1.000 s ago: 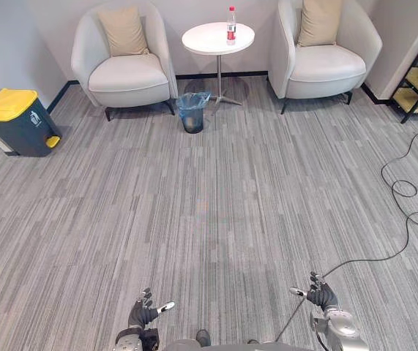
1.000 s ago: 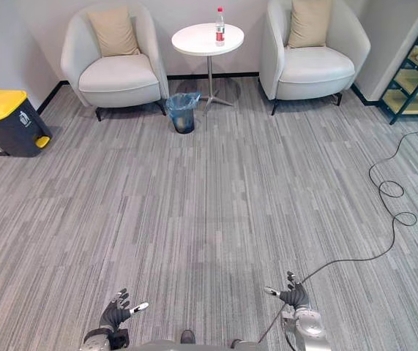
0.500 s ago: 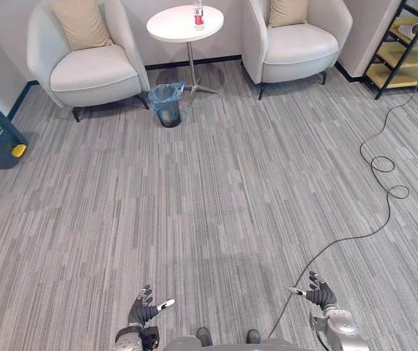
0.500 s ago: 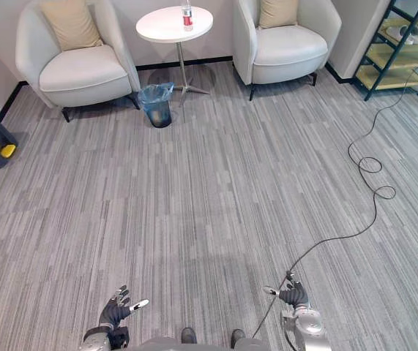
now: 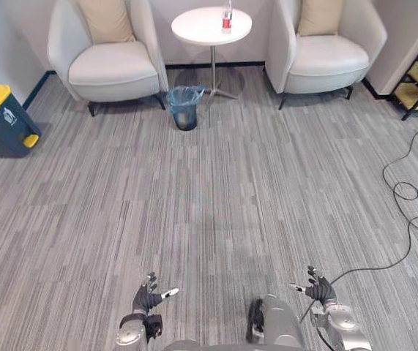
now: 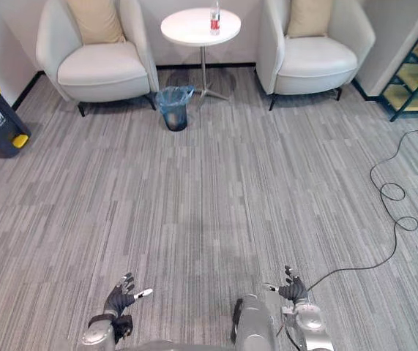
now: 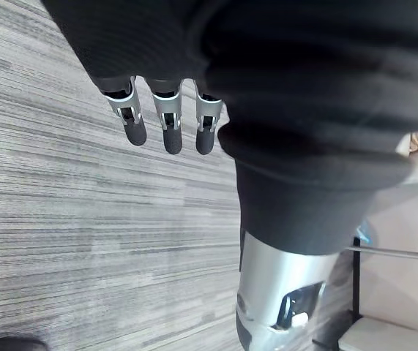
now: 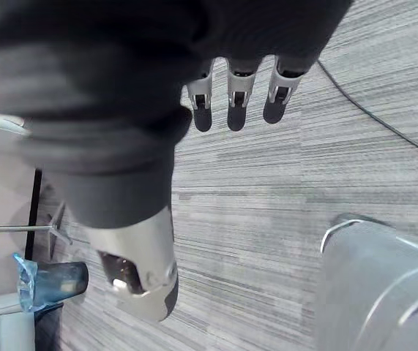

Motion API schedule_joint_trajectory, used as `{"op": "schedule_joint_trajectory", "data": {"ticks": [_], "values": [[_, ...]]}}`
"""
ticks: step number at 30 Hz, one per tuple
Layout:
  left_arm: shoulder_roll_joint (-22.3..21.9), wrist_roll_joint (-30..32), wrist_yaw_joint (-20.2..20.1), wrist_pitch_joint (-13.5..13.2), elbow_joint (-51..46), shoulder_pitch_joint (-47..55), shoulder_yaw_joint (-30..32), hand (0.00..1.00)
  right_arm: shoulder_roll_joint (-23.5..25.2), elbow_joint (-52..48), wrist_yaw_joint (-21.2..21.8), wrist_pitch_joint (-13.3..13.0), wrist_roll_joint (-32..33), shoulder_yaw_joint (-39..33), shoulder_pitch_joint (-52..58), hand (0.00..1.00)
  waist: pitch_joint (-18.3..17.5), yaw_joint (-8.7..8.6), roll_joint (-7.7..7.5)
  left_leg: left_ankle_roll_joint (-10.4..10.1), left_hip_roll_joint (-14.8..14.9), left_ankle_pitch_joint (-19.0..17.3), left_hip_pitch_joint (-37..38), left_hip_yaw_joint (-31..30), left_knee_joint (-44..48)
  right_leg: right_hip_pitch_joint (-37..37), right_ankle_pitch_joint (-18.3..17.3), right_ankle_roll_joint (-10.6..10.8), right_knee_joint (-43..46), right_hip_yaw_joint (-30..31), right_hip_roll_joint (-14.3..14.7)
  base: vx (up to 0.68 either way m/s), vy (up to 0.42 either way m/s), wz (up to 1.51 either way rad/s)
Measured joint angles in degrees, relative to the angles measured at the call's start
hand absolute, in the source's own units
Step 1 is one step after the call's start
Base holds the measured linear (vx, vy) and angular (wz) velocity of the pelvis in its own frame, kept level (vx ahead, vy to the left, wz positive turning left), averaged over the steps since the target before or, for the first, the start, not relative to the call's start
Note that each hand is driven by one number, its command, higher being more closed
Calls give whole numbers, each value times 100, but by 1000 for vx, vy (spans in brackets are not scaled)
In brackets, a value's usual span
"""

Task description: Gather rubbish on tea table into small bin, then transfer packed bag to large trash can.

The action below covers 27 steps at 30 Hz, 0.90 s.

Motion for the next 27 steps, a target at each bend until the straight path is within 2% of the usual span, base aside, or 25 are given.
{"op": "schedule_joint_trajectory", "data": {"ticks": [1, 2, 3, 4, 5, 6, 7, 9, 10, 11, 12, 13, 15, 16, 17, 18, 19, 20, 21, 23, 24, 25, 26, 27], "values": [[-78, 1, 18, 29, 75, 5, 41, 0, -83, 25, -4, 18, 1, -8, -9, 0, -9, -42, 114, -159, 152, -148, 153, -89, 4, -32, 125, -172, 319, -76, 107, 440, -244, 13], [-111, 1, 51, 20, 50, 15, 62, 0, -88, -17, -3, 20, 1, -8, -35, 0, -70, -21, 210, -174, 344, -147, 11, -106, 366, -11, -111, -245, 298, -133, 229, 443, -252, 4], [-128, 1, 85, 20, 50, 16, 62, 0, -84, -17, 2, 20, 2, -6, -75, 0, -76, -17, 254, -199, 408, -161, -176, -123, 755, 52, -158, -274, 191, -133, 300, 417, -253, -6], [-152, 2, 96, 21, 49, -17, 62, 0, -74, -17, 0, 18, 10, 1, -117, 0, -65, -35, 338, -272, 660, -111, -687, -197, 1894, 358, -145, -369, -192, -216, 512, 442, -278, 3], [-161, 2, 86, 22, 47, -27, 60, 0, -72, -17, -1, 18, 18, 3, -119, 0, -57, -34, 389, -362, 824, 32, -992, -276, 2567, 607, -114, -419, -459, -274, 657, 548, -317, 4], [-163, 2, 87, 23, 27, -22, 64, 0, -51, -20, -6, 14, 109, 13, -102, 0, -42, -7, 411, -394, 1123, 178, -1385, -346, 3821, 1147, -45, -535, -953, -339, 892, 583, -303, 2], [-162, 2, 86, 27, -7, -6, 63, 0, -22, -38, -18, -4, 174, 13, -65, 0, -1, 17, 367, -377, 1330, 149, -1662, -286, 4797, 1730, -35, -584, -1370, -338, 1056, 477, -220, 0], [-170, 2, 81, 35, -85, -28, 58, 0, 0, -110, -64, -26, 301, 5, -58, 0, 60, 99, 258, -165, 1447, 24, -2133, -94, 5585, 2375, -61, -639, -1800, -272, 1136, 395, -177, -7], [-175, 0, 83, 36, -197, -47, 62, 0, -8, -190, -120, -31, 366, -3, -96, 0, 95, 167, 198, -150, 1396, 14, -2531, -29, 5626, 2601, -73, -657, -2009, -171, 1157, 335, -129, -20], [-170, 0, 85, 34, -237, -57, 68, 0, -7, -216, -133, -33, 401, -6, -136, 0, 99, 177, 212, -148, 1343, 12, -2733, -4, 5526, 2680, -79, -664, -2087, -141, 1157, 312, -63, -27], [-165, 0, 87, 37, -276, -111, 69, 0, 0, -220, -135, -33, 435, -7, -199, 0, 144, 198, 194, -144, 1201, 8, -3087, 45, 5155, 2832, -77, -657, -2227, -80, 1136, 305, -1, -34], [-183, 0, 91, 41, -279, -160, 72, 0, 11, -224, -133, -28, 461, -28, -222, 0, 180, 315, 198, -147, 1017, 8, -3263, 117, 4535, 2958, -84, -633, -2294, 15, 1073, 307, 28, -39], [-224, 0, 90, 48, -281, -192, 70, 0, 22, -224, -142, -21, 462, -58, -220, 0, 249, 440, 95, -170, 679, 37, -3358, 148, 3464, 3119, -155, -518, -2388, 147, 933, 324, 101, -37], [-276, 1, 88, 51, -284, -215, 66, 0, 18, -228, -149, -21, 462, -116, -229, 0, 238, 456, 117, -225, 347, 280, -3371, 82, 2189, 3243, -261, -382, -2473, 166, 809, 410, 166, -24], [-312, 1, 90, 48, -285, -225, 66, 0, -5, -226, -155, -21, 462, -137, -229, 0, 222, 450, 157, -222, 248, 532, -3352, 31, 1520, 3269, -346, -314, -2490, 190, 793, 353, 162, -17], [-327, 1, 92, 45, -286, -225, 68, 0, -12, -217, -161, -20, 462, -144, -229, 0, 224, 457, 208, -202, 232, 673, -3335, 15, 1179, 3300, -416, -256, -2494, 229, 801, 365, 208, -21], [-330, 2, 98, 46, -275, -187, 76, 0, 17, -183, -162, -10, 463, -115, -223, 0, 209, 475, 258, 16, 228, 1096, -3322, -11, 1084, 3377, -612, -143, -2424, 358, 804, 399, 240, -31], [-327, 2, 104, 44, -280, -151, 85, 0, 53, -186, -151, -3, 461, -62, -222, 0, 181, 494, 265, 157, 195, 1253, -3322, 30, 1253, 3410, -782, -44, -2310, 468, 736, 418, 240, -41], [-328, 2, 101, 47, -277, -116, 83, 0, 85, -187, -147, -3, 460, 1, -211, 0, 166, 549, 183, 216, 142, 1289, -3353, 77, 1471, 3417, -961, 47, -2193, 549, 630, 453, 217, -47], [-295, 3, 94, 54, -210, -109, 74, 0, 227, -142, -138, -4, 456, 0, -155, 0, 97, 744, -160, 415, -75, 872, -3360, 312, 1846, 3278, -1321, 279, -1626, 773, 289, 530, 189, -43], [-303, 3, 90, 66, -156, -141, 68, 0, 219, -113, -133, -3, 451, 0, -176, 0, 87, 754, -165, 430, -81, 755, -3339, 358, 1882, 3108, -1356, 339, -1257, 844, 239, 482, 183, -33], [-284, 3, 91, 85, -156, -107, 67, 0, 231, -17, -124, -4, 444, 5, -213, 0, 86, 741, -175, 458, -104, 579, -3151, 439, 1870, 2737, -1373, 537, -252, 958, 148, 476, 217, -30], [-234, 2, 92, 93, -151, -67, 64, 0, 241, 31, -110, -3, 434, 16, -251, 0, 102, 742, -201, 565, -187, 446, -2817, 477, 1820, 2347, -1251, 1038, 952, 1028, 13, 587, 244, -22], [-202, 3, 93, 96, -144, -44, 63, 0, 244, 51, -107, -3, 433, 21, -236, 0, 110, 724, -210, 597, -224, 324, -2599, 483, 1782, 2188, -1213, 1155, 1557, 1030, -49, 510, 171, -4]]}}
